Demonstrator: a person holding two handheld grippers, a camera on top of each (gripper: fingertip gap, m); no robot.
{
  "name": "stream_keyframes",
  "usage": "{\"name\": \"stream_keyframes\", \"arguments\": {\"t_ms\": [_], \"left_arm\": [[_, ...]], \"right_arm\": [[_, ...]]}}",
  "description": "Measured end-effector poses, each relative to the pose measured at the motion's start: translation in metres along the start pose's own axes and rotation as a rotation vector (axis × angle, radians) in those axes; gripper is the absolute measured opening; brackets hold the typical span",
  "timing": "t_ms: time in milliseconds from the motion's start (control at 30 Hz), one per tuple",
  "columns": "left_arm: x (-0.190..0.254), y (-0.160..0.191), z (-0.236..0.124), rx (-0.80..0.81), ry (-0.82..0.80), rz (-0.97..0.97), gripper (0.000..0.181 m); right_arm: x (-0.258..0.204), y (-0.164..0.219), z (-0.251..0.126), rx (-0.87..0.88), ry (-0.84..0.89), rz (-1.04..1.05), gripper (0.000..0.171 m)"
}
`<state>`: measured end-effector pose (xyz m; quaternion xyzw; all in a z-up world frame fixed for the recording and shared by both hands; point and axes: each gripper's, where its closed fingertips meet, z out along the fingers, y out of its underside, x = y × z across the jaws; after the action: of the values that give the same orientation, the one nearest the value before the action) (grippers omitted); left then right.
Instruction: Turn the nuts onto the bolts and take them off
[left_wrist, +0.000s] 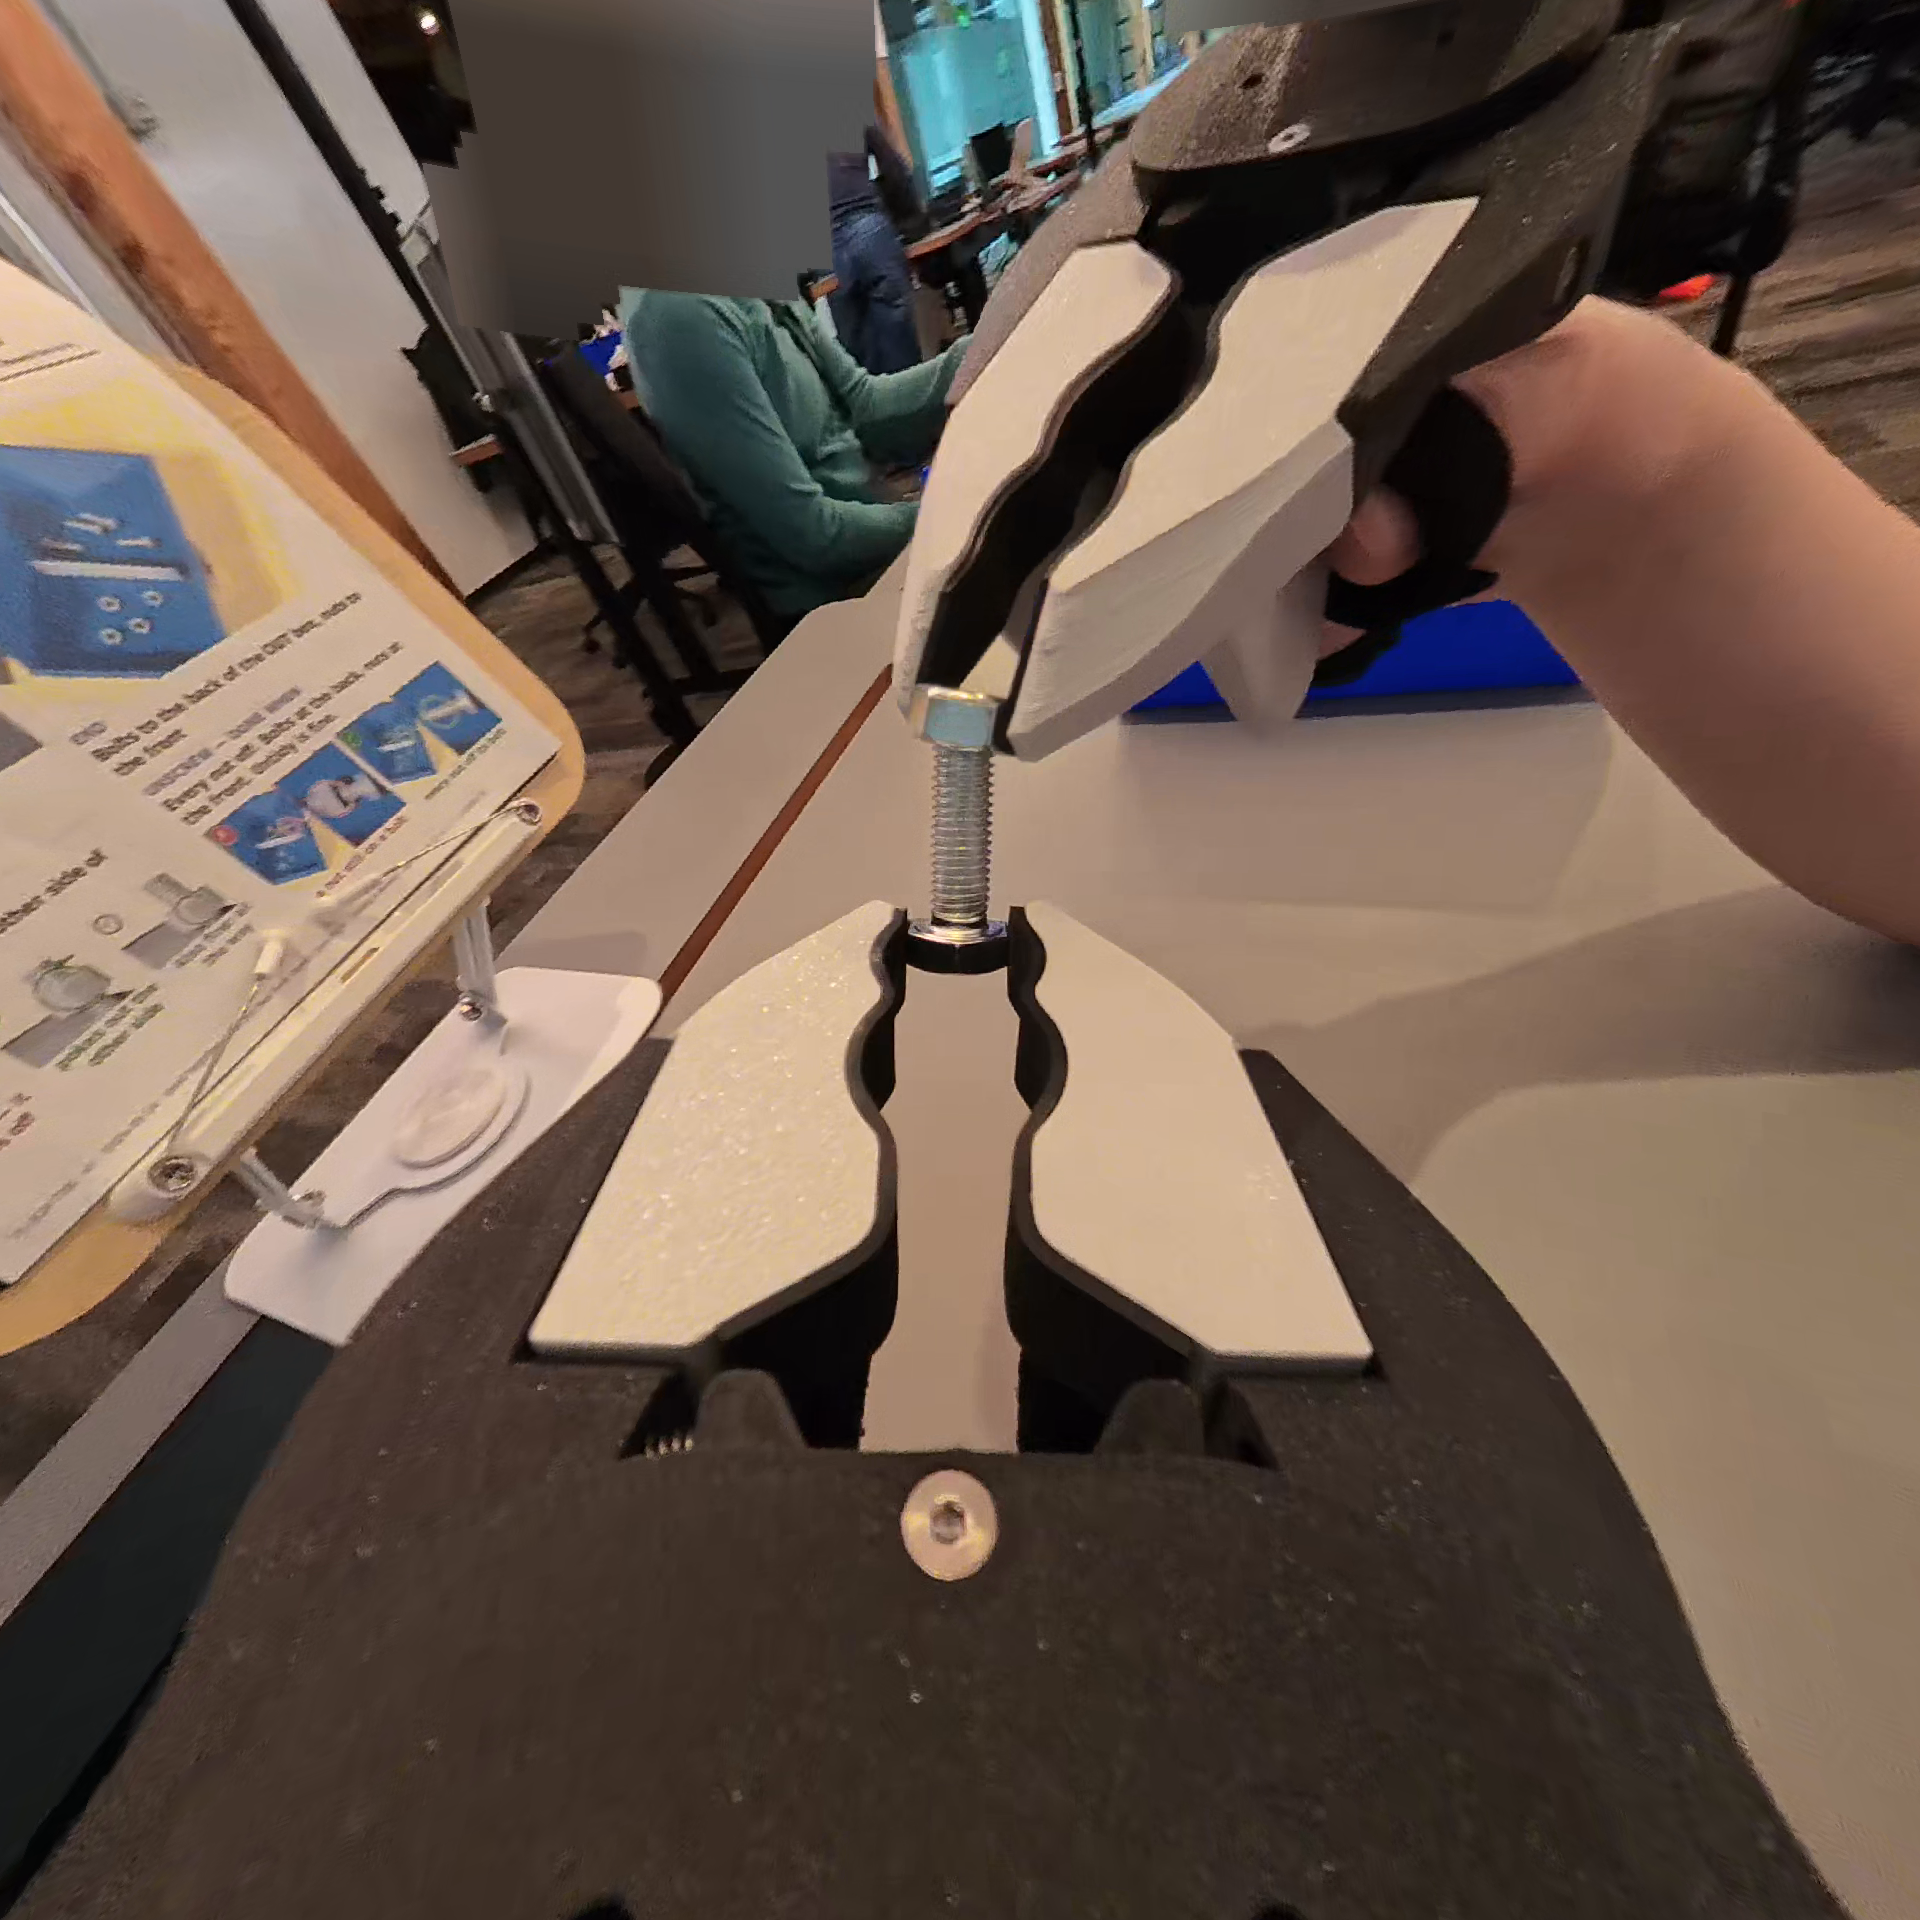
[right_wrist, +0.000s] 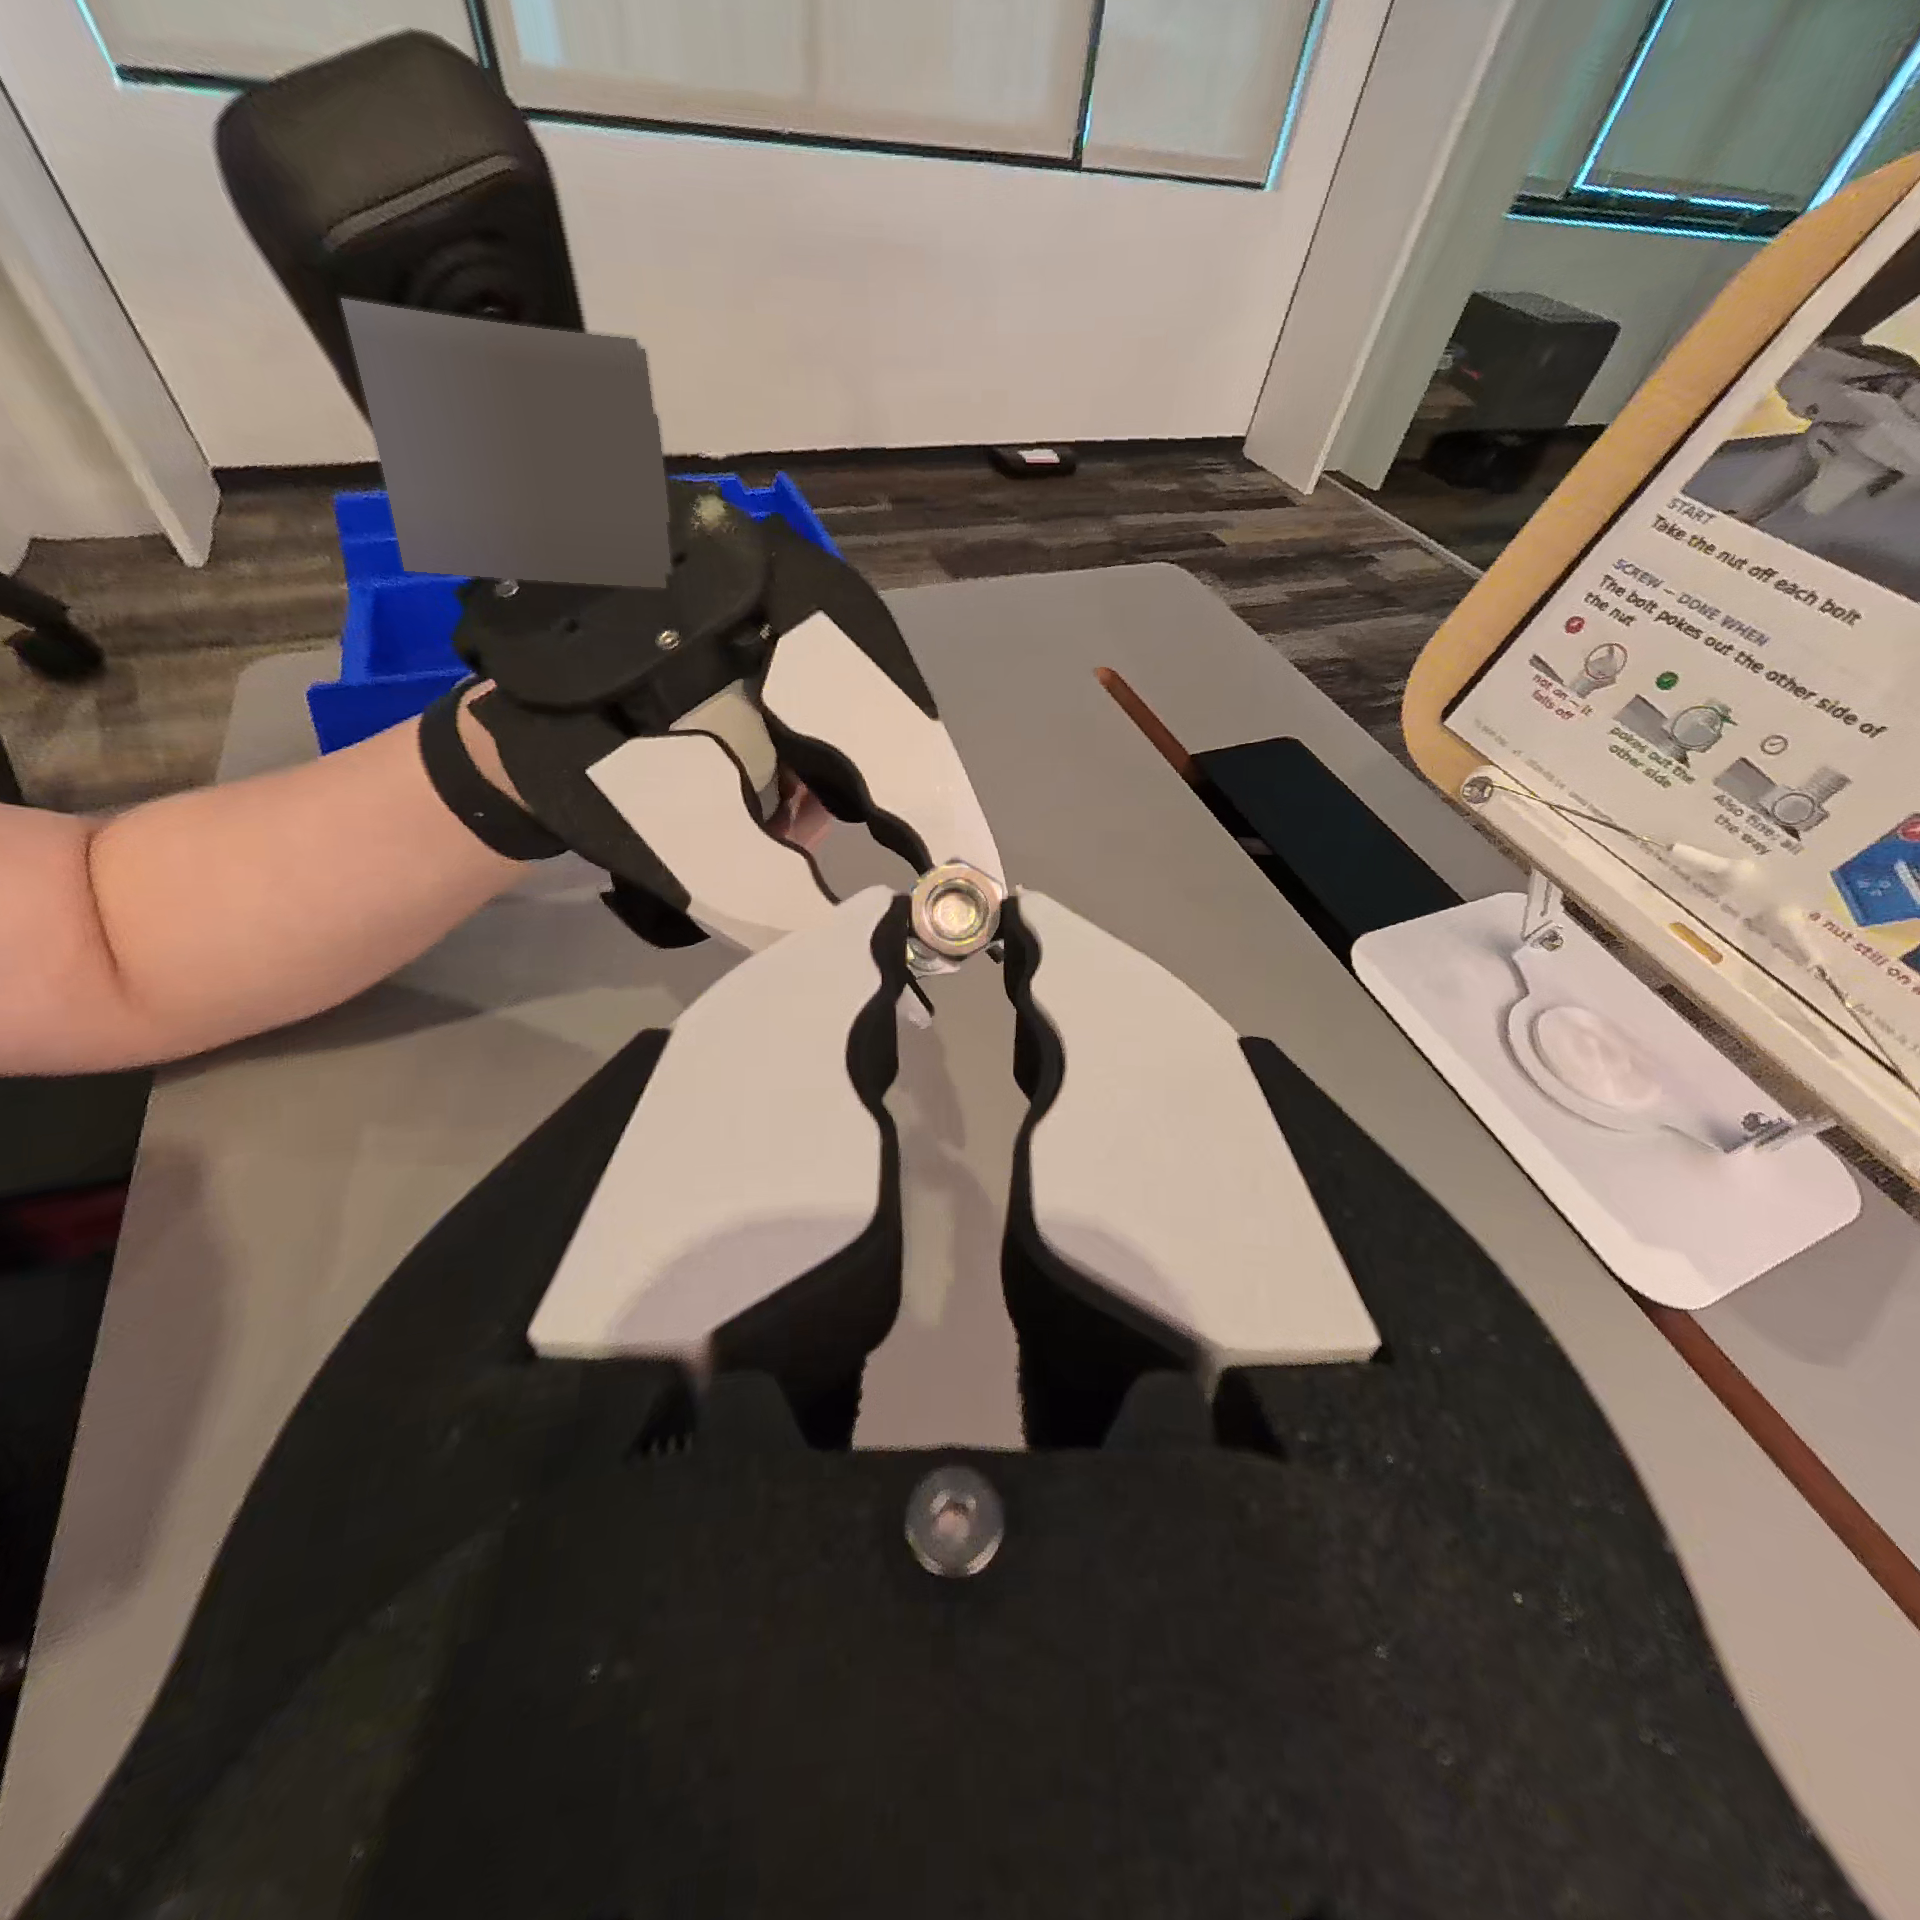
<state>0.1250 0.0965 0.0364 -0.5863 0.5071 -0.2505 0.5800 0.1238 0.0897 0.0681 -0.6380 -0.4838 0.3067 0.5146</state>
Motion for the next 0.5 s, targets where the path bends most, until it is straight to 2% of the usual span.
{"name": "stream_keyframes", "arguments": {"t_ms": [233,433,467,500], "left_arm": [[-0.004,-0.002,-0.001,-0.001,-0.034,-0.011,0.018],[0.014,-0.015,-0.005,0.085,0.111,-0.061,0.018],[0.016,-0.016,-0.006,0.096,0.127,-0.074,0.018],[0.017,-0.017,-0.005,0.108,0.136,-0.088,0.018]], "right_arm": [[0.002,-0.006,0.002,0.039,0.027,0.037,0.017],[-0.010,-0.010,-0.010,0.066,-0.037,-0.095,0.029],[-0.010,-0.012,-0.013,0.077,-0.035,-0.115,0.027],[-0.013,-0.013,-0.014,0.083,-0.049,-0.127,0.018]]}}
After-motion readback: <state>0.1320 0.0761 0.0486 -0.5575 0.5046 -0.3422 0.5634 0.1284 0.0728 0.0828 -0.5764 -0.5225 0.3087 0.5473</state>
